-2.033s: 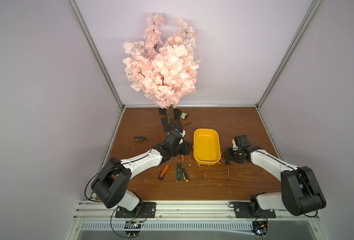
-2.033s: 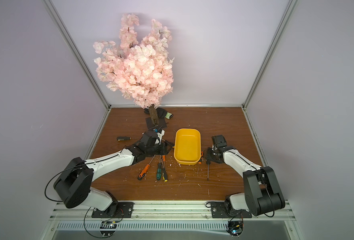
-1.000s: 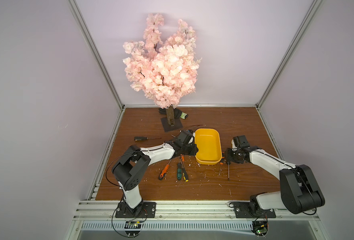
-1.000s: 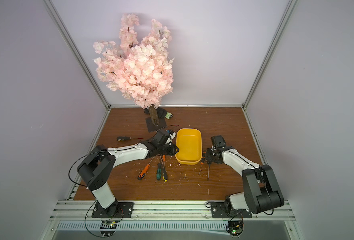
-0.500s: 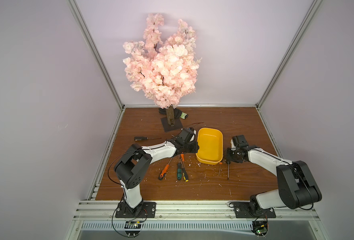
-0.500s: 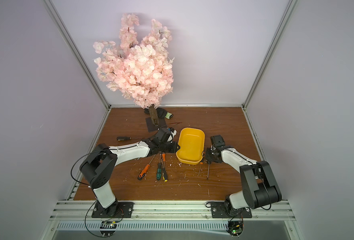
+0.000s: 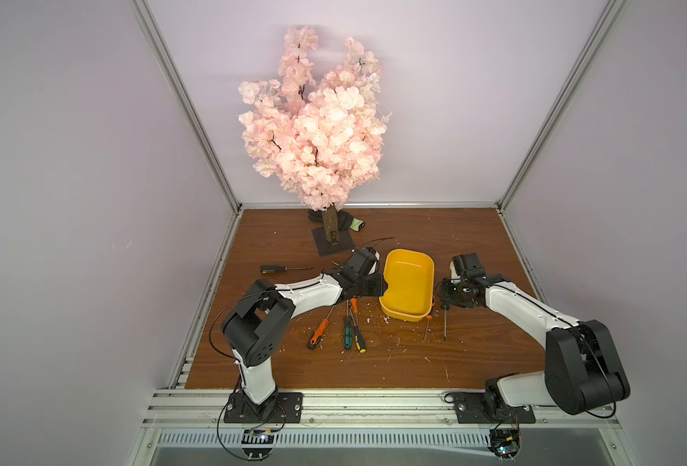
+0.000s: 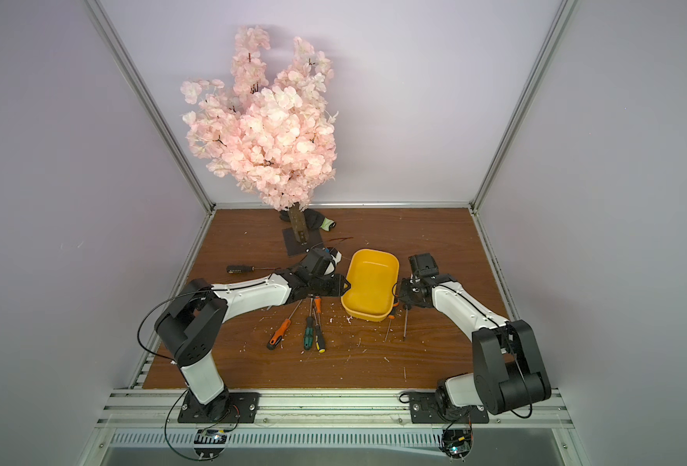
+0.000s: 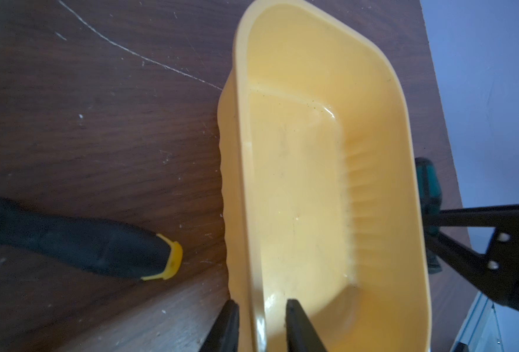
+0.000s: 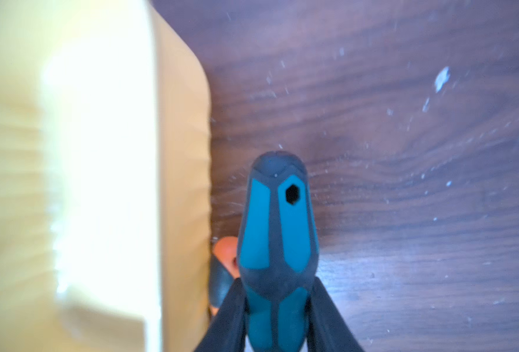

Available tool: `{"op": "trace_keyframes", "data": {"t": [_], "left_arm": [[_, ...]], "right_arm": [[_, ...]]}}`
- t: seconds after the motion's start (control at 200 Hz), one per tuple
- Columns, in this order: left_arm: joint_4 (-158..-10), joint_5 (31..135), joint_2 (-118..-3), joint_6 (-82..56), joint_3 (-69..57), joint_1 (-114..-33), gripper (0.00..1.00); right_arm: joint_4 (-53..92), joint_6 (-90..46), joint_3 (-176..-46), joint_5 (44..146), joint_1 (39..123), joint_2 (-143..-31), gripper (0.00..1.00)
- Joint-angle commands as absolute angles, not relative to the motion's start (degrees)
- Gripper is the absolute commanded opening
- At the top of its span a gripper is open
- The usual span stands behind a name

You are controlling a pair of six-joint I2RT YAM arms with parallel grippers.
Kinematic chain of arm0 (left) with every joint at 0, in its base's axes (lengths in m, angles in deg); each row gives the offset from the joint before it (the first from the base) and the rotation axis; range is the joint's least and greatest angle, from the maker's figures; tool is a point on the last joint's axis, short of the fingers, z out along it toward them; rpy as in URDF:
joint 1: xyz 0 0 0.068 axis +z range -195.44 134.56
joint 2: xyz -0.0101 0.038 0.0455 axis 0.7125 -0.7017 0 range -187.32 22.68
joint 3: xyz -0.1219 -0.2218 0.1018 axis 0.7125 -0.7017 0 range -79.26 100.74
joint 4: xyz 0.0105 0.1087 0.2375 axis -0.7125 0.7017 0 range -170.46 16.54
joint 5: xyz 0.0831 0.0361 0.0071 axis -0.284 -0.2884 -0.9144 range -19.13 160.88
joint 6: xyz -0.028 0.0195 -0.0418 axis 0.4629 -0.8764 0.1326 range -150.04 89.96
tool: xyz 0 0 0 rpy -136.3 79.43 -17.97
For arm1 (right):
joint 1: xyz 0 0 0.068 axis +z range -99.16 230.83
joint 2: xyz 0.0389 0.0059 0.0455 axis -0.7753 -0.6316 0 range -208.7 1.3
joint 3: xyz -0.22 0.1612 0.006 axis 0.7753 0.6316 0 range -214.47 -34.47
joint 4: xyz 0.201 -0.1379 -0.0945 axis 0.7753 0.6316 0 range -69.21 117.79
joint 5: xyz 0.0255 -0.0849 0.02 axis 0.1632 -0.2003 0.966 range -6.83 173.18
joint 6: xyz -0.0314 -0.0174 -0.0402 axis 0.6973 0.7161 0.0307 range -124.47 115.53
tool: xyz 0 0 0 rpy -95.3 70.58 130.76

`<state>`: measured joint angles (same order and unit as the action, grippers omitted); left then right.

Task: Put the screwdriver on the desktop into the storage box
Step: Adjust the storage box at the center of the board, then place the screwdriver in the storage box.

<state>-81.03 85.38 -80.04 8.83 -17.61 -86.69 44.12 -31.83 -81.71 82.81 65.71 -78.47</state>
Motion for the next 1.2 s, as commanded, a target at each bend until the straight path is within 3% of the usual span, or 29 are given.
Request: {"op": "trace_keyframes", "data": {"t": [0.0, 0.31, 0.941, 1.196], "left_arm": [[-80.32, 84.07, -78.71, 8.46, -17.71, -87.09, 0.35], [-79.53, 81.19, -73.37, 8.37, -19.66, -86.77, 0.49], [-76.9, 73.12, -55.5, 8.58, -32.16, -84.36, 0.61], [-75.28, 71.95, -50.11, 9.11, -36.14, -83.35, 0.61]], "right_arm": [[47.03, -31.2, -85.39, 82.47, 65.7, -75.39, 0.26], [49.14, -32.1, -90.98, 85.87, 66.17, -74.09, 0.25], [41.0, -37.31, -101.4, 89.85, 76.16, -88.86, 0.24], [35.27, -41.08, -103.81, 90.51, 77.6, -96.39, 0.24]]}}
